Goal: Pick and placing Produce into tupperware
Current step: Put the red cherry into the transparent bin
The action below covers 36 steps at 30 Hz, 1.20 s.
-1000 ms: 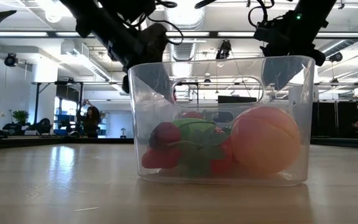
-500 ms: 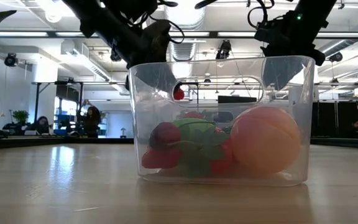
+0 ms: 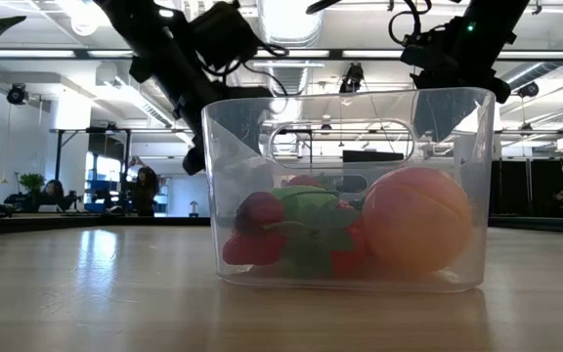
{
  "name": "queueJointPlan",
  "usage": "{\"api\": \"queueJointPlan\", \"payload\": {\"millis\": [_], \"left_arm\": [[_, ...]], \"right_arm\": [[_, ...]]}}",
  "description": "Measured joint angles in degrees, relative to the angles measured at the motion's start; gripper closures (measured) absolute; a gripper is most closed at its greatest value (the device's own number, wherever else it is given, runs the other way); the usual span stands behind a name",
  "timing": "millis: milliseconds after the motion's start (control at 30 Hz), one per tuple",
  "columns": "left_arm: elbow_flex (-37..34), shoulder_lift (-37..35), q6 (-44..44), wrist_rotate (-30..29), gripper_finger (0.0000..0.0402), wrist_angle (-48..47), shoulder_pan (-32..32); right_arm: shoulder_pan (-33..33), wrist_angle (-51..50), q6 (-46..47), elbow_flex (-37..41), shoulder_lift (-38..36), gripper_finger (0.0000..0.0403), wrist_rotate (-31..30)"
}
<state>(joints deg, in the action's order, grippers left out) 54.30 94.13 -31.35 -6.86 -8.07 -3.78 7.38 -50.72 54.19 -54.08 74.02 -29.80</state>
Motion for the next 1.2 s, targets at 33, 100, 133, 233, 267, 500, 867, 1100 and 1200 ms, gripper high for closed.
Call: {"api": "queueJointPlan", "payload": {"millis": [33,100,133,233,267,500,867,1100,1200], "left_arm": [[0.0,0.4,-0.2,0.4,0.0286,-0.1,0.0],[0.0,1.0,-1.2,1.0,0.0273,0.0,0.0],[0.0,1.1,-1.2,1.9,0.0269,0.0,0.0],[0.2,1.0,-1.1,4.9,0.0265,0.0,0.0],[0.4,0.8,-1.0,5.0,0.0265,0.0,0.0],[0.4,0.0,0.7,-0.3,0.0282,-0.4,-0.1],[0.5,2.3,-13.0,2.4,0.0218,-2.0,-3.2],[0.9,2.7,-28.2,6.2,0.0183,-2.5,-6.1],[0.9,2.7,-28.2,6.3,0.0183,-2.3,-6.1]], "right_arm": [[0.0,0.0,0.0,0.0,0.0,0.0170,0.0],[0.0,0.0,-0.1,0.0,0.0,0.0170,0.0],[0.0,0.0,-0.1,0.0,0.0,0.0170,0.0],[0.0,0.0,-0.2,0.0,0.0,0.0170,-0.1],[0.0,0.0,-0.2,0.0,0.0,0.0170,-0.2],[-0.2,0.0,-0.2,0.0,0.0,0.0170,-0.3],[-0.2,0.0,-0.4,0.0,0.0,0.0170,-0.3],[-0.2,0.0,-0.3,0.0,0.0,0.0170,-0.3],[-0.2,0.0,-0.2,0.0,0.0,0.0170,-0.3]]}}
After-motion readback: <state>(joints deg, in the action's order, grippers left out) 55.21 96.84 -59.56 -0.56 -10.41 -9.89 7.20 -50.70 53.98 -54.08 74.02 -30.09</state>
